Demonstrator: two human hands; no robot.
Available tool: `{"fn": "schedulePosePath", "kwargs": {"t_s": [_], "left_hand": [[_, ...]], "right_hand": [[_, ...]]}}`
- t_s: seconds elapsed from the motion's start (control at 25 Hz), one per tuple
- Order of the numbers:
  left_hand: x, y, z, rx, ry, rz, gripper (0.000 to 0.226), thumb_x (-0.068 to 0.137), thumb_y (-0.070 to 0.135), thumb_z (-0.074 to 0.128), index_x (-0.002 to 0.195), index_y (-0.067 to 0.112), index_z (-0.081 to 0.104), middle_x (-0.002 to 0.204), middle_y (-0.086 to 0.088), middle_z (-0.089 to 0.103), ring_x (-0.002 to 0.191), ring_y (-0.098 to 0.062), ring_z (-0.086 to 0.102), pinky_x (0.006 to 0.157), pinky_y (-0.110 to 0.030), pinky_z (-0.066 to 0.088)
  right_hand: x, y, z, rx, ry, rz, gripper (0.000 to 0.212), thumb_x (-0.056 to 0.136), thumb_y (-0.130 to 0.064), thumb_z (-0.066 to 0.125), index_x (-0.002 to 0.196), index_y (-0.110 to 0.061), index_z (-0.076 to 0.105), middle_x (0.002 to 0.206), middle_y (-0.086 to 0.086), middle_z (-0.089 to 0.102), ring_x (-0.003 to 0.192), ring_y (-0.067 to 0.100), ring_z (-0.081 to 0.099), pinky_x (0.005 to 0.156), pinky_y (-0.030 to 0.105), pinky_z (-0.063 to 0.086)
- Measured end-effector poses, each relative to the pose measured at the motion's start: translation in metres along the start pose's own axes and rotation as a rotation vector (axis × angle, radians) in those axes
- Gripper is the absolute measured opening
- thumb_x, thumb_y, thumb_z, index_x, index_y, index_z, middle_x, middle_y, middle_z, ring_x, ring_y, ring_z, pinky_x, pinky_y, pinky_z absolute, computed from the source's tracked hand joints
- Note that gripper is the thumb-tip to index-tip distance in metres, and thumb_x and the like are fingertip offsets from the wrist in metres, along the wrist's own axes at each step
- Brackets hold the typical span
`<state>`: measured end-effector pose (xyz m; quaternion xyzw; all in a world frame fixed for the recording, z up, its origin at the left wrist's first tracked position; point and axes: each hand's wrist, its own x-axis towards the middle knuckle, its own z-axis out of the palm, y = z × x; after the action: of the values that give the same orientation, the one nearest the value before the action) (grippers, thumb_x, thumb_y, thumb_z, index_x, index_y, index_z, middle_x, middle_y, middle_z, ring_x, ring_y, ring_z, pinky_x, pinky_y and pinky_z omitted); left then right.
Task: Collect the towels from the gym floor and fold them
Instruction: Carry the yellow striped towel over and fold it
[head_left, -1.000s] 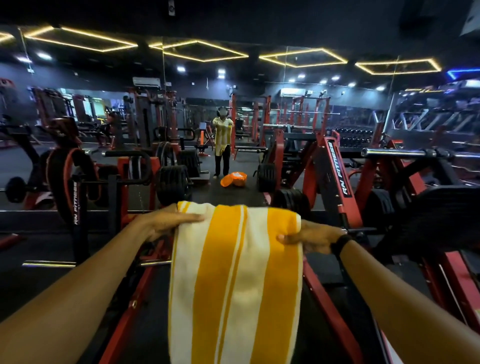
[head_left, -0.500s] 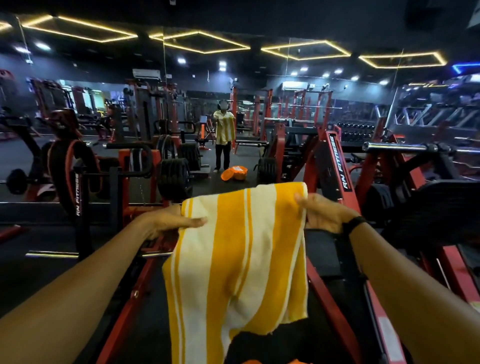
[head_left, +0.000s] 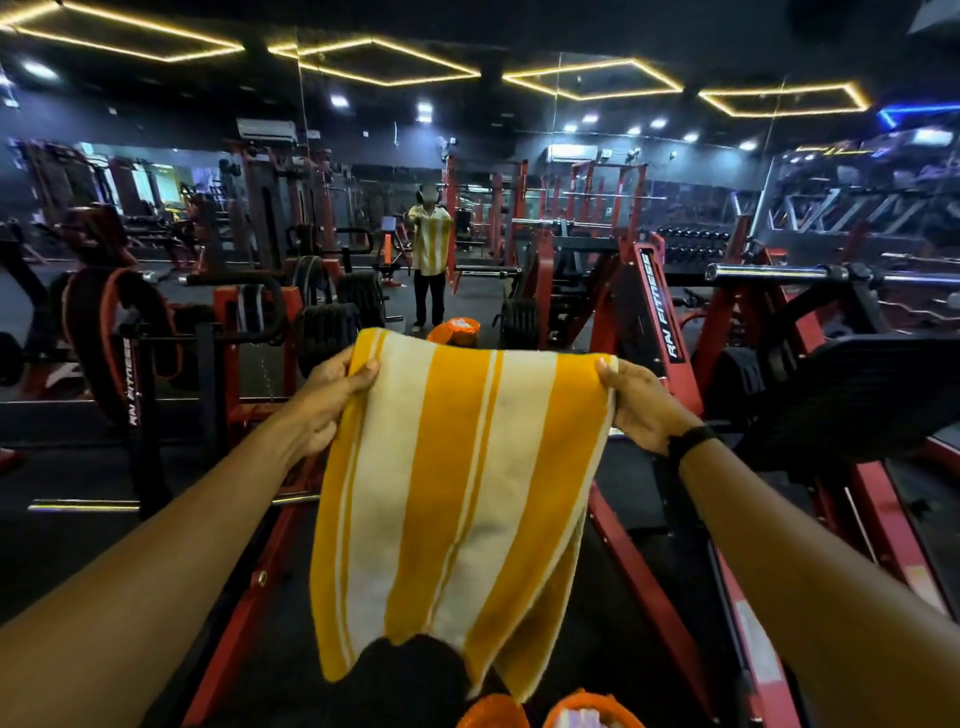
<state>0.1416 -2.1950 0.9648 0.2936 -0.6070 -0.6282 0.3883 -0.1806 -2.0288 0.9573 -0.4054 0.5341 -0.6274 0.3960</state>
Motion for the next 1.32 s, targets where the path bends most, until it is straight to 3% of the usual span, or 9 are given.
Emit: {"fn": "schedulePosePath", "kwargs": {"t_s": [0.24,0.48,0.72,0.84,0.96,1.04,1.12,1.24,1.32], "left_hand": [[0.015,0.012,0.01,-0.138,0.15,0.113,0.035,0.091,0.001,0.056,0.123,0.016,0.055,0.1,-0.004,0.065,0.089,-0.016,0.062,0.079,-0.032,0.052],[0.01,0.013,0.011,-0.191,0.22,0.101,0.021,0.078,0.007,0.074,0.095,0.017,0.065,0.091,-0.003,0.068,0.083,-0.015,0.064,0.071,-0.029,0.052],[0.005,0.013,0.007,0.149,0.37,0.318,0.032,0.072,0.01,0.081,0.088,0.019,0.055,0.081,0.001,0.066,0.072,-0.01,0.061,0.063,-0.026,0.051],[0.006,0.014,-0.007,0.558,0.202,0.343,0.034,0.076,0.011,0.078,0.107,0.018,0.065,0.085,0.003,0.067,0.078,-0.007,0.061,0.071,-0.025,0.053],[0.01,0.005,-0.01,1.078,0.112,0.433,0.011,0.082,0.023,0.073,0.091,0.017,0.073,0.083,0.007,0.061,0.079,-0.008,0.057,0.066,-0.022,0.043],[0.012,-0.004,-0.008,1.137,0.081,0.438,0.009,0.083,0.028,0.072,0.084,0.019,0.072,0.084,0.004,0.062,0.083,-0.013,0.059,0.064,-0.023,0.039],[0.013,-0.009,-0.006,1.094,0.0,0.323,0.01,0.082,0.03,0.073,0.08,0.021,0.07,0.08,0.007,0.065,0.082,-0.009,0.061,0.062,-0.019,0.041],[0.01,-0.008,-0.007,1.258,-0.262,0.069,0.014,0.081,0.031,0.073,0.081,0.017,0.07,0.069,0.013,0.063,0.065,0.0,0.059,0.056,-0.015,0.043],[0.011,0.009,0.002,1.197,-0.354,0.096,0.01,0.083,0.026,0.071,0.086,0.016,0.071,0.072,0.006,0.067,0.065,-0.006,0.062,0.059,-0.018,0.048]], "right_hand": [[0.004,-0.018,0.003,-0.128,-0.073,-0.046,0.077,0.062,-0.023,0.078,0.133,-0.013,0.05,0.125,0.013,0.061,0.115,0.033,0.059,0.086,0.046,0.056],[0.009,-0.02,-0.007,-0.094,-0.015,-0.101,0.052,0.079,-0.019,0.067,0.129,-0.01,0.053,0.122,0.012,0.063,0.11,0.029,0.062,0.083,0.042,0.058],[0.011,-0.009,-0.005,-0.224,0.23,-0.18,0.044,0.081,-0.008,0.07,0.12,-0.008,0.05,0.116,0.01,0.059,0.107,0.029,0.059,0.092,0.051,0.051],[0.012,-0.005,-0.011,-0.282,0.189,-0.167,0.064,0.076,-0.001,0.075,0.132,-0.012,0.046,0.124,0.007,0.052,0.112,0.026,0.054,0.095,0.046,0.05],[0.015,0.002,-0.014,-0.879,0.182,-0.269,0.026,0.077,-0.006,0.076,0.1,-0.015,0.068,0.096,0.003,0.063,0.092,0.019,0.06,0.072,0.021,0.049],[0.014,0.007,-0.015,-1.21,0.185,-0.276,0.012,0.08,-0.02,0.075,0.075,-0.024,0.065,0.087,0.005,0.063,0.082,0.019,0.058,0.063,0.019,0.041],[0.018,0.019,-0.025,-1.368,0.127,-0.168,0.03,0.08,-0.029,0.074,0.063,-0.034,0.051,0.087,0.004,0.057,0.082,0.019,0.052,0.067,0.023,0.036],[0.009,0.021,-0.027,-1.391,-0.15,0.0,0.028,0.085,-0.023,0.07,0.064,-0.028,0.052,0.074,-0.005,0.054,0.071,0.01,0.052,0.062,0.019,0.037],[0.002,-0.003,-0.025,-1.281,-0.298,0.032,0.021,0.086,-0.023,0.069,0.068,-0.025,0.058,0.071,-0.007,0.056,0.067,0.004,0.055,0.065,0.021,0.041]]}}
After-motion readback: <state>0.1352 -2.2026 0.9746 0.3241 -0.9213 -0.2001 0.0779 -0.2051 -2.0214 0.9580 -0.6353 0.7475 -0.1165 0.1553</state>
